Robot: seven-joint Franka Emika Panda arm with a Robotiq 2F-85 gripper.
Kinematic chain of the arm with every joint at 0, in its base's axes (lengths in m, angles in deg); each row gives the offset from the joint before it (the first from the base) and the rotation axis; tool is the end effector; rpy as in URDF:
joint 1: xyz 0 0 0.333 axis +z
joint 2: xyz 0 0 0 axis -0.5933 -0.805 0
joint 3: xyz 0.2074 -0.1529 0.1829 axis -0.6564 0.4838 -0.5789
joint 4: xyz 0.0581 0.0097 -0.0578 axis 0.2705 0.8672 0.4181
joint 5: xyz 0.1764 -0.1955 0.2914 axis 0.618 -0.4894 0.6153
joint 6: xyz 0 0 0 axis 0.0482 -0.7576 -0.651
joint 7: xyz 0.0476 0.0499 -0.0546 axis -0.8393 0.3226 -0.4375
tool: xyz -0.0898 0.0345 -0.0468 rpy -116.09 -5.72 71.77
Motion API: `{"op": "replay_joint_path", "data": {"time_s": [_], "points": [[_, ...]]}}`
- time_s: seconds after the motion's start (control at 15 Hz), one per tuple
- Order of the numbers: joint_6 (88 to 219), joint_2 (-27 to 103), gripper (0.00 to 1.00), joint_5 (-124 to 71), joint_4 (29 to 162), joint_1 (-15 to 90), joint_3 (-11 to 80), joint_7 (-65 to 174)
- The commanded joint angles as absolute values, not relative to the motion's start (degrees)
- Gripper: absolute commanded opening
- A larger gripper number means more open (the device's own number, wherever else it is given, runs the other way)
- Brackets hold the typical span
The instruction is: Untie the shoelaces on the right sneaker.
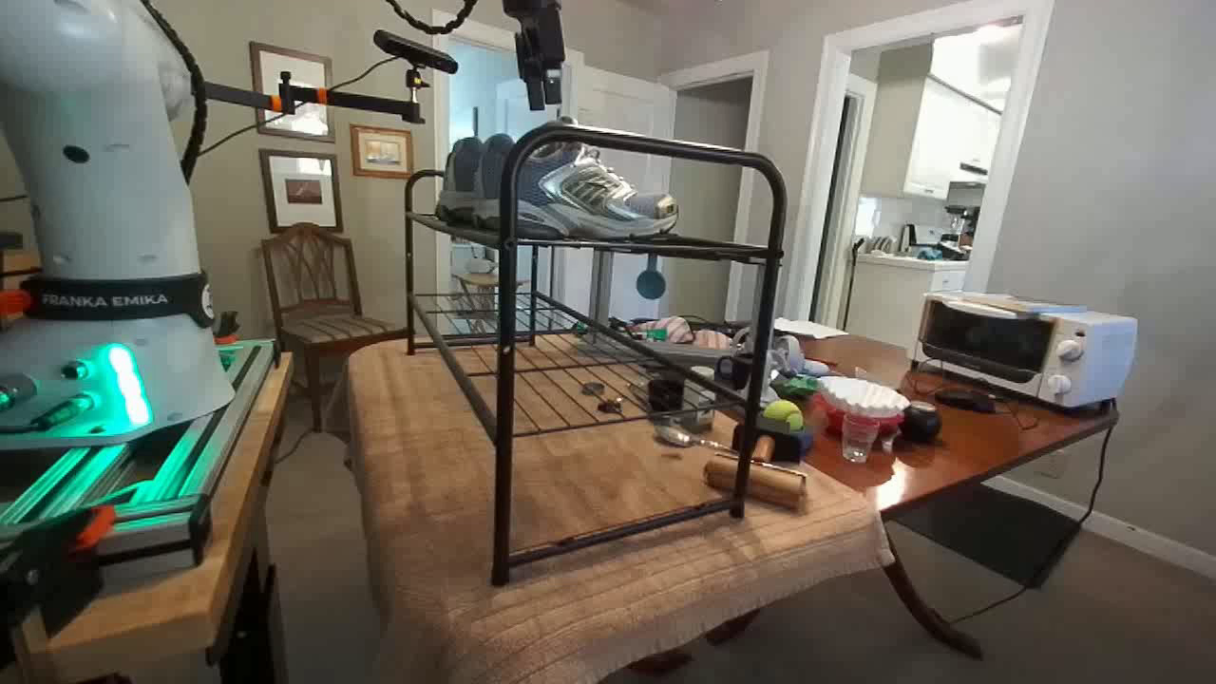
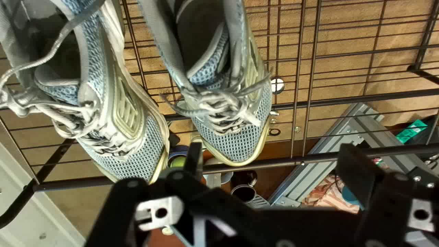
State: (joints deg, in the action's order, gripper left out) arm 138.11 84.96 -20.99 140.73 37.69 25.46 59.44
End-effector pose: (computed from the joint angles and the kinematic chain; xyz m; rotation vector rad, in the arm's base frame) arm 0.4078 0.0539 0.5238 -3.1006 0.1159 -0.3164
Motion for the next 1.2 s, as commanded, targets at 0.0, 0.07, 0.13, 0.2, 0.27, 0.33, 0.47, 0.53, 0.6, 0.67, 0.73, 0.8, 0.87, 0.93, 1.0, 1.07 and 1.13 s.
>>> {"op": "replay_joint_path", "data": {"time_s": [0.0, 0.07, 0.13, 0.2, 0.27, 0.33, 0.47, 0.53, 0.6, 0.67, 0.73, 0.8, 0.87, 0.93, 1.0, 1.07, 1.13], "points": [[138.02, 84.94, 1.0, -21.1, 140.64, 37.87, 25.63, 59.52], [138.02, 84.94, 1.0, -21.1, 140.64, 37.87, 25.63, 59.52], [138.02, 84.94, 1.0, -21.1, 140.64, 37.87, 25.63, 59.52], [138.02, 84.94, 1.0, -21.1, 140.65, 37.87, 25.63, 59.52], [138.02, 84.94, 1.0, -21.1, 140.64, 37.87, 25.63, 59.52], [138.02, 84.94, 1.0, -21.1, 140.64, 37.87, 25.63, 59.52], [138.02, 84.94, 1.0, -21.1, 140.65, 37.87, 25.63, 59.52], [138.02, 84.94, 1.0, -21.1, 140.65, 37.87, 25.63, 59.51], [140.09, 84.64, 1.0, -22.69, 141.05, 36.52, 24.45, 62.77], [141.26, 84.56, 1.0, -23.7, 141.27, 35.77, 23.95, 64.61], [142.79, 84.5, 1.0, -25.21, 141.55, 34.69, 23.29, 66.96], [143.56, 84.33, 1.0, -26.71, 141.71, 33.75, 22.78, 68.97], [143.56, 83.92, 1.0, -28.67, 141.56, 32.34, 21.92, 72.24], [142.55, 83.45, 1.0, -29.73, 141.08, 31.49, 21.5, 74.8], [141.1, 82.86, 1.0, -30.92, 140.49, 30.38, 20.78, 78.28], [139.88, 82.39, 1.0, -31.95, 139.95, 29.53, 20.19, 81.08], [138.61, 81.9, 1.0, -32.77, 139.44, 28.72, 19.74, 83.76]]}}
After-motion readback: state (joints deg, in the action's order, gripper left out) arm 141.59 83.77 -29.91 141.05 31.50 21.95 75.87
